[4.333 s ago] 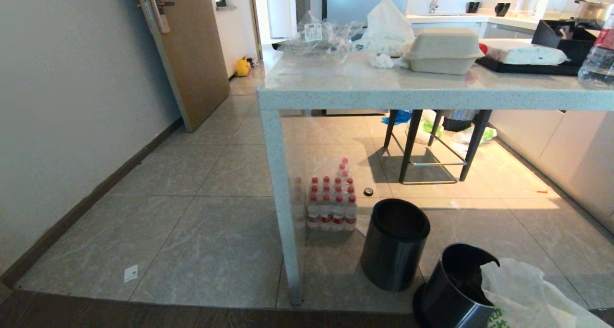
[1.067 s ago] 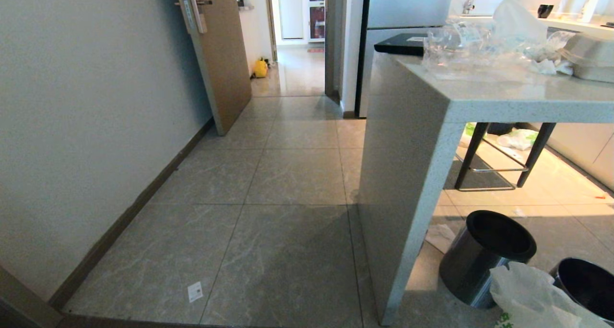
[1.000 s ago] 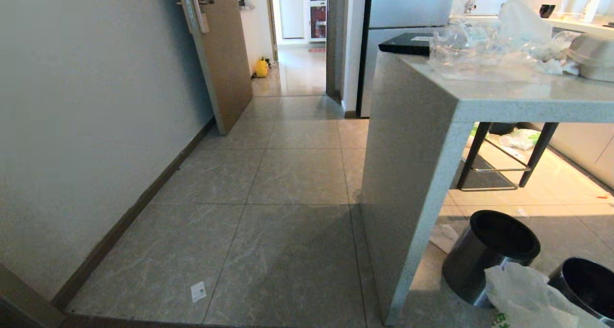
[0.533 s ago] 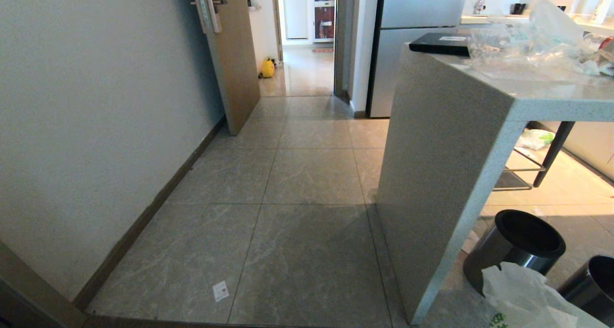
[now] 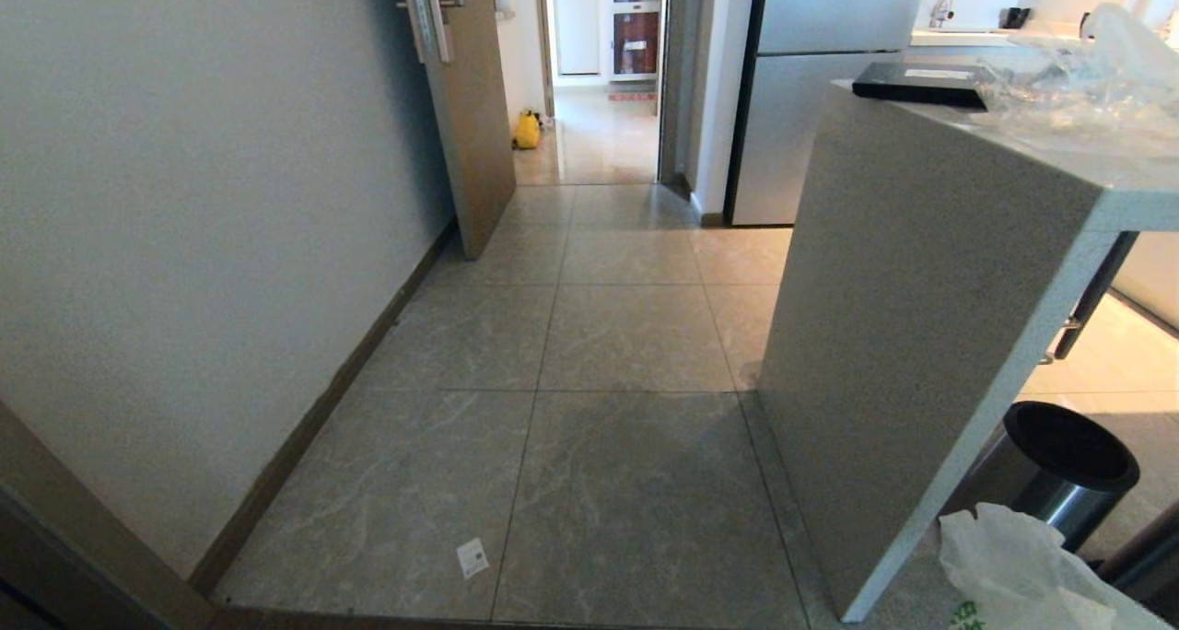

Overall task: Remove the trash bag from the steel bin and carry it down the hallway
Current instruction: Put the trash bag at the door

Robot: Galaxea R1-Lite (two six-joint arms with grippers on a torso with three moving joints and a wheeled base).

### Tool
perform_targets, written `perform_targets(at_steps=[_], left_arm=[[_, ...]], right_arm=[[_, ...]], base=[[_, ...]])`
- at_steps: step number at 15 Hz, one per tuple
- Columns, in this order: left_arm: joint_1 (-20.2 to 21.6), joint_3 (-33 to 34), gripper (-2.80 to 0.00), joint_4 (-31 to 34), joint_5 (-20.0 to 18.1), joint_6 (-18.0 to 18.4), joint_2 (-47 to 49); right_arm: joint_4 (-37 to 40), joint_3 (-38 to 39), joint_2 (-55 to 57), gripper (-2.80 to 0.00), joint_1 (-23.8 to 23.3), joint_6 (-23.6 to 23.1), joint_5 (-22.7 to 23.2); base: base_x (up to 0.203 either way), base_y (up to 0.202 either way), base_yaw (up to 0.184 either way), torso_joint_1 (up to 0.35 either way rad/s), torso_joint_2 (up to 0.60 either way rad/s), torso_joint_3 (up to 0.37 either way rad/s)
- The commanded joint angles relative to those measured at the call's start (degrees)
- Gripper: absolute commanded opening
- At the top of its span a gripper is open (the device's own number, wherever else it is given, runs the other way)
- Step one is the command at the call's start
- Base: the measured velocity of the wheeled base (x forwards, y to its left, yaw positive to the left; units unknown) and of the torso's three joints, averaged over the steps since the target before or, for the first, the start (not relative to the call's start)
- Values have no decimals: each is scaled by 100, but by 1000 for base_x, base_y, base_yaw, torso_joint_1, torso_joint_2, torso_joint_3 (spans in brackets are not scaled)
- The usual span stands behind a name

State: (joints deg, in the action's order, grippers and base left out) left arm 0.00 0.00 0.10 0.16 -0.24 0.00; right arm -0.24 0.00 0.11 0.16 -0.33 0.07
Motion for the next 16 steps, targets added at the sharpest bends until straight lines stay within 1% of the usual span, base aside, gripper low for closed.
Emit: perform_targets(at_steps=[1, 2, 10, 12, 16], left_arm=[[0, 9, -280, -1, 2, -2, 0], [0, 9, -280, -1, 2, -2, 0], [0, 4, -280, -1, 2, -5, 0], [0, 9, -280, -1, 2, -11, 0], [0, 9, -280, -1, 2, -11, 0]], right_arm=[[-2, 0, -2, -280, 2, -2, 1], [-2, 0, -2, -280, 2, -2, 1], [-2, 0, -2, -280, 2, 0, 1], [-2, 0, -2, -280, -1, -2, 1], [-2, 0, -2, -280, 2, -2, 1]], base=[[0, 152, 3, 0, 2, 0], [0, 96, 3, 5, -5, 5], [6, 0, 0, 0, 0, 0], [164, -30, 7, 2, 0, 3], [201, -154, 4, 3, 3, 0]])
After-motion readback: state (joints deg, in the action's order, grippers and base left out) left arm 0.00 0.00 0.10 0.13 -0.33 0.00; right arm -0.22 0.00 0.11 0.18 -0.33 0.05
